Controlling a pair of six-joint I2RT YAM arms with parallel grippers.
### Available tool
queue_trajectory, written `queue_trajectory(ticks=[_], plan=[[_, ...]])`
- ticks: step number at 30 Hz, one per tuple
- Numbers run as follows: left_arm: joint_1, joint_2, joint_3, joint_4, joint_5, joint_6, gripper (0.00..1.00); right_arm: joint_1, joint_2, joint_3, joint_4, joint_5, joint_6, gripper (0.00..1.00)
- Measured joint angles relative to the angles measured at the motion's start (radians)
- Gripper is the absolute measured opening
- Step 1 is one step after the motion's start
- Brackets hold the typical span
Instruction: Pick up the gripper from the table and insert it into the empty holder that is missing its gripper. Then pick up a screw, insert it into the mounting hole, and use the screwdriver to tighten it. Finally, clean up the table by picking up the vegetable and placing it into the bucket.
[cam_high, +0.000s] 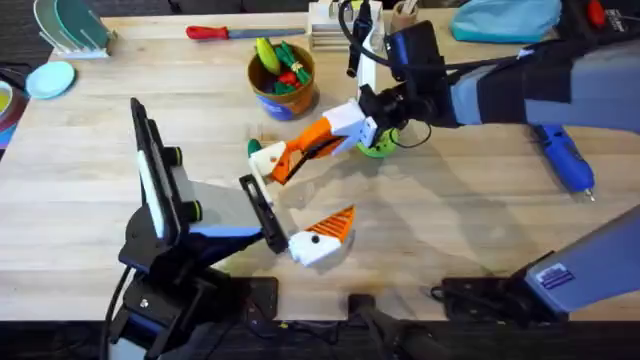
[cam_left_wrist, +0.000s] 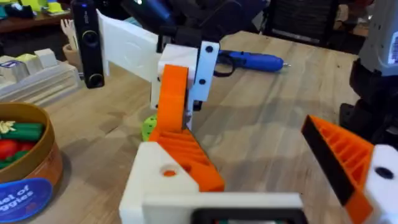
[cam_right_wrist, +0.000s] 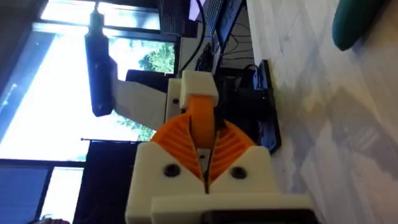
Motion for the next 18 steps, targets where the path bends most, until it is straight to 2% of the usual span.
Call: queue_trajectory(ticks=[5,13,18], plan=[[0.000,0.000,0.000,0.001,-0.044,-0.001,0.993,0.000,0.000,0.000,0.031,0.025,0.037,0.008],[0.000,0.000,0.000,0.004,-0.126,-0.001,0.993,0.001,0.000,0.000,0.188,0.100,0.168,0.008],[0.000,0.000,0.000,0.004,-0.154,-0.004,0.993,0.007,0.000,0.000,0.207,0.137,0.232,0.008]])
